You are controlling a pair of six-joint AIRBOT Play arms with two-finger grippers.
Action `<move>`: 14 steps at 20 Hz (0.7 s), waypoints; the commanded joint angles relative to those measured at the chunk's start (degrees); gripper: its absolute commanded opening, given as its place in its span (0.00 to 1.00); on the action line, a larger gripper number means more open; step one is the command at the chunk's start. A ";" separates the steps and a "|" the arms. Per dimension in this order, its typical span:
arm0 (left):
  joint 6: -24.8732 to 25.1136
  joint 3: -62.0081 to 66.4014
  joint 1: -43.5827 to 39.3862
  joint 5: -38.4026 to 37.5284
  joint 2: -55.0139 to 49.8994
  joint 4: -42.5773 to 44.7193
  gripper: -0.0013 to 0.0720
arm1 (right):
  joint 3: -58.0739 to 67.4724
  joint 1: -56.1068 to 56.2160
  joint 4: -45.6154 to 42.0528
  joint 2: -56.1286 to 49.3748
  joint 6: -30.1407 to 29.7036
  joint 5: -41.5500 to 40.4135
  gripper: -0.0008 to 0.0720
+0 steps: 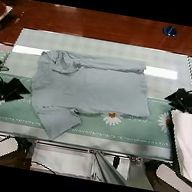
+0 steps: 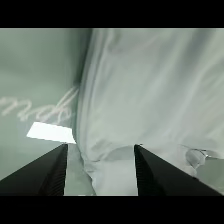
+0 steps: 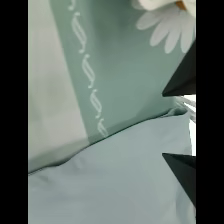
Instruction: Fold the shirts.
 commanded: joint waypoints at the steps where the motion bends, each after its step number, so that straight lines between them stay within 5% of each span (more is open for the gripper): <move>1: 1.46 -10.58 5.29 3.67 2.45 -4.48 0.71 | -14.10 -0.57 6.49 8.48 -3.82 -5.49 0.57; 8: 4.87 -15.39 -2.21 13.73 0.24 -10.86 0.69 | -15.89 -0.57 7.58 8.92 -3.82 -6.08 0.57; 9: 4.87 -15.30 -3.76 14.43 -0.46 -10.97 0.52 | -15.89 -0.59 7.43 8.92 -3.82 -6.95 0.57; 10: 4.96 -15.13 -5.16 14.53 -1.07 -11.26 0.21 | -15.89 -1.01 6.45 8.92 -3.39 -8.68 0.57; 11: 6.01 -14.97 -6.08 14.45 -1.25 -11.32 0.07 | -15.89 -1.90 5.40 8.85 -1.99 -10.03 0.57; 14: 7.15 -14.19 -6.40 13.73 -1.20 -11.28 0.04 | -15.89 -4.94 0.20 7.43 2.69 -10.73 0.57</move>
